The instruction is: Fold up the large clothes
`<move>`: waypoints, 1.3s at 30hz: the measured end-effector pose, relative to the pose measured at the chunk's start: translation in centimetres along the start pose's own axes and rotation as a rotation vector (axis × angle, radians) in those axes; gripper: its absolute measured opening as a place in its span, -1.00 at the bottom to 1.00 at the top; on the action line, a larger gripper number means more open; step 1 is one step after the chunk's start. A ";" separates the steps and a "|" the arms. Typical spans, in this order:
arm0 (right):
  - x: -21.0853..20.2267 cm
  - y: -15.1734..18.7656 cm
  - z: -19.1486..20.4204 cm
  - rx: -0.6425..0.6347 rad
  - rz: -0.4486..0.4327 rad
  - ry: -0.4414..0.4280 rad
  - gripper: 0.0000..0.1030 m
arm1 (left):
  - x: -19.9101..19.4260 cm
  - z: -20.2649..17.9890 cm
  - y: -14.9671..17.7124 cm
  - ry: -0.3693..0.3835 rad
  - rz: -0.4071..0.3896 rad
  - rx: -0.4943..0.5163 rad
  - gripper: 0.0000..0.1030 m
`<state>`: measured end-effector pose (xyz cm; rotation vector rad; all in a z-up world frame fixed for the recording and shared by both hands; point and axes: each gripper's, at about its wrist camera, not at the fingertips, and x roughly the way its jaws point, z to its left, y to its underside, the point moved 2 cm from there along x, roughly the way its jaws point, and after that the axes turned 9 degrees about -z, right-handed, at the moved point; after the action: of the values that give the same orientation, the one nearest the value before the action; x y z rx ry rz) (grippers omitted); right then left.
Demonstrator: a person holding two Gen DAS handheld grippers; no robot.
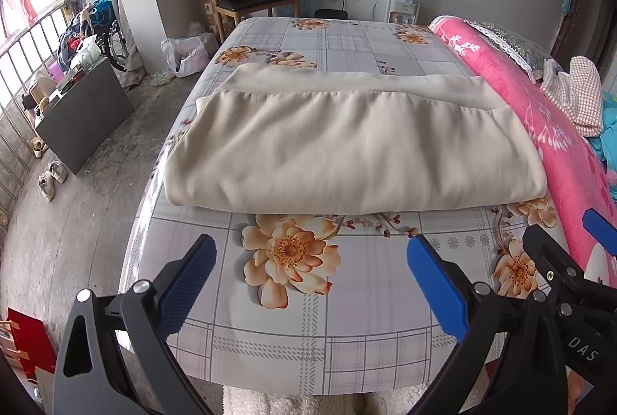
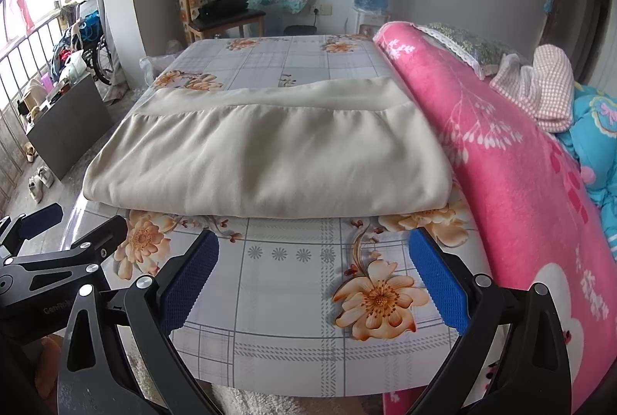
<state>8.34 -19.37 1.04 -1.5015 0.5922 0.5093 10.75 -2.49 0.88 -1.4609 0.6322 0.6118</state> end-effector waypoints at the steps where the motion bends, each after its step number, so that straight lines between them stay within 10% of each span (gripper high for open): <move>1: 0.0 0.0 0.0 0.000 0.001 -0.001 0.84 | 0.0 0.0 0.0 0.000 0.000 -0.001 0.89; 39: 0.5 0.4 -0.3 -0.013 0.018 -0.003 0.84 | 0.3 -0.1 0.0 0.001 0.009 -0.004 0.89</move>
<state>8.46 -19.70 0.44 -1.5088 0.6014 0.5296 10.94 -2.56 0.65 -1.4627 0.6394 0.6194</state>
